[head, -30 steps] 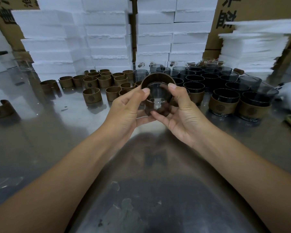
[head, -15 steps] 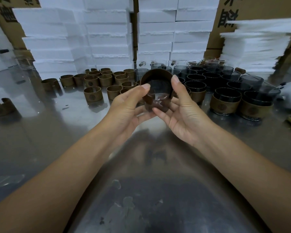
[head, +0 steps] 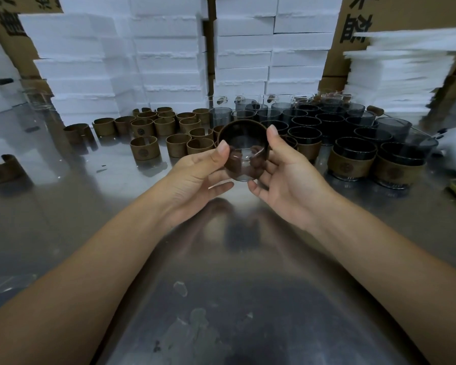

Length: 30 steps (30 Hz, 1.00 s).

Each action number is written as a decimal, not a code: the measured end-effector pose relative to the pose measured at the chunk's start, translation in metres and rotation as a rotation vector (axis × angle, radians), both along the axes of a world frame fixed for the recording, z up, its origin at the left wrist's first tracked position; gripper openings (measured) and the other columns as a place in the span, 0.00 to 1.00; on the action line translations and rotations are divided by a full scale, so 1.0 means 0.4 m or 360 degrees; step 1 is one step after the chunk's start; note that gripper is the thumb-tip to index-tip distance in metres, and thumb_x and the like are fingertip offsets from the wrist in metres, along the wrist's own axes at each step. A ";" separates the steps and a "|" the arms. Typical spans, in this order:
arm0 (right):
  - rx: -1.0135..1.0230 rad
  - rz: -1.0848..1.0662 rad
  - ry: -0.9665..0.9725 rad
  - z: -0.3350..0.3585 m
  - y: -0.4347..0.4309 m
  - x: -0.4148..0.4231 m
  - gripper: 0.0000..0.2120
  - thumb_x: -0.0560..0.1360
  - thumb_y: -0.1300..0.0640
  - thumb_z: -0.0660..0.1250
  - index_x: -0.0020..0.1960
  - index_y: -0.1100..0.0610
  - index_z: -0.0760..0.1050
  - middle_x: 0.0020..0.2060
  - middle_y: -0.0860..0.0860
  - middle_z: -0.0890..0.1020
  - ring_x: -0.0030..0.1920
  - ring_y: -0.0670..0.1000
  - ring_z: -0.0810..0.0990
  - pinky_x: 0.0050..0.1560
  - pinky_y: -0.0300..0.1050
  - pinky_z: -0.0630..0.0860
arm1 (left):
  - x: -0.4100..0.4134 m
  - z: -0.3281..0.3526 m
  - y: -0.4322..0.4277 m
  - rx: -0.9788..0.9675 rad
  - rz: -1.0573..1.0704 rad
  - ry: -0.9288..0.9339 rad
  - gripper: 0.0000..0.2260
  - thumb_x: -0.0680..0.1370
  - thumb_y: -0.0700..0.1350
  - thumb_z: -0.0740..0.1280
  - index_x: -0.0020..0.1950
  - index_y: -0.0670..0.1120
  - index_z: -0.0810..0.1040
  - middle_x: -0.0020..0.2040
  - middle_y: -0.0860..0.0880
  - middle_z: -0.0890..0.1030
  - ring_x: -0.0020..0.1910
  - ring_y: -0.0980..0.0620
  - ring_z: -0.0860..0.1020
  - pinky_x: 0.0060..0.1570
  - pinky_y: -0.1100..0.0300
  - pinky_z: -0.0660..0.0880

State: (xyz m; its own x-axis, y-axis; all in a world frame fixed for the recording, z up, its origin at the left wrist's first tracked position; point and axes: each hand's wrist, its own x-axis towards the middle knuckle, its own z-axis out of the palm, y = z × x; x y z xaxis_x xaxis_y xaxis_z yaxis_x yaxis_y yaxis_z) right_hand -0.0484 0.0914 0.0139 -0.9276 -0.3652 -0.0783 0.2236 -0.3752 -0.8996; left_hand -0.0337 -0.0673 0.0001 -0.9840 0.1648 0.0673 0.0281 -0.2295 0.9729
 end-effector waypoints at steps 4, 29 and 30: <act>-0.0144 0.0037 -0.0082 0.003 0.005 -0.002 0.15 0.78 0.44 0.61 0.52 0.56 0.75 0.31 0.45 0.81 0.32 0.42 0.79 0.34 0.36 0.73 | -0.002 -0.005 -0.003 -0.0122 0.0050 0.0084 0.34 0.53 0.64 0.77 0.53 0.48 0.82 0.52 0.47 0.84 0.49 0.56 0.82 0.51 0.59 0.72; 0.0281 0.0153 -0.0150 -0.003 0.000 -0.014 0.27 0.78 0.34 0.49 0.63 0.50 0.74 0.54 0.54 0.83 0.46 0.51 0.85 0.41 0.48 0.76 | -0.005 0.007 -0.004 0.0021 0.0145 0.0239 0.23 0.68 0.40 0.69 0.63 0.39 0.75 0.56 0.43 0.82 0.55 0.50 0.80 0.56 0.59 0.78; 0.0278 0.0186 -0.0175 -0.003 0.002 -0.015 0.28 0.77 0.33 0.49 0.63 0.49 0.74 0.53 0.55 0.84 0.45 0.52 0.85 0.41 0.48 0.77 | -0.004 0.007 -0.004 -0.0013 0.0141 0.0252 0.26 0.67 0.40 0.71 0.65 0.39 0.74 0.57 0.43 0.82 0.57 0.49 0.80 0.57 0.59 0.77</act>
